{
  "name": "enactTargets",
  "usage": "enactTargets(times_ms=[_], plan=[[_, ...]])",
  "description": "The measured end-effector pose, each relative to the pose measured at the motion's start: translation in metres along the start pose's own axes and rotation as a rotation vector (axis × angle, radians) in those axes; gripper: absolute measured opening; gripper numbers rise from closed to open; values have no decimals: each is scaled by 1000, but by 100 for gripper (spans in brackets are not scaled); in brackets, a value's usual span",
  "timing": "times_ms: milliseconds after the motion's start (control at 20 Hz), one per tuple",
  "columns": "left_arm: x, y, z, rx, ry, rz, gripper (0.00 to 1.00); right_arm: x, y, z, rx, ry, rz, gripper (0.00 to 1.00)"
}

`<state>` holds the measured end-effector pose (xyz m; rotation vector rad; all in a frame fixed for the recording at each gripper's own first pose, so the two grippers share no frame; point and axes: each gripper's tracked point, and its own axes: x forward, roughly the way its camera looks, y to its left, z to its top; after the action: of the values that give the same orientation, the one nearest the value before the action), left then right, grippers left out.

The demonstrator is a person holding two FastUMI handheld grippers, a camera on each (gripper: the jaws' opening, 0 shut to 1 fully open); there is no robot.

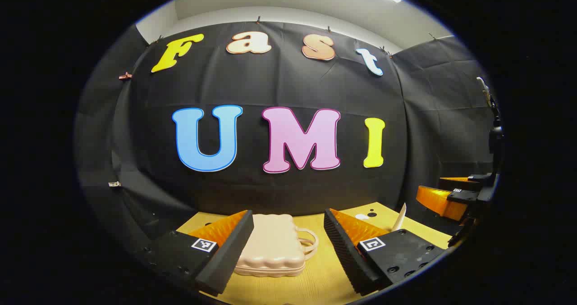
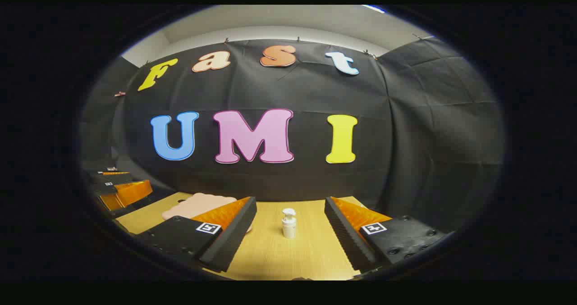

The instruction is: First open the suitcase, pack the skin care products into it, and then close the suitcase.

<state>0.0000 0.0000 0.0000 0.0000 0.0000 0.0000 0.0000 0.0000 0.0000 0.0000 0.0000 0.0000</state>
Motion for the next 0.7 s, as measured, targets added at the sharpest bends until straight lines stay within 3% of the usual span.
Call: enactTargets(times_ms=[700], plan=[[12,16,4,-9,-32,31,99,15,14,-5,-10,9,30,96]])
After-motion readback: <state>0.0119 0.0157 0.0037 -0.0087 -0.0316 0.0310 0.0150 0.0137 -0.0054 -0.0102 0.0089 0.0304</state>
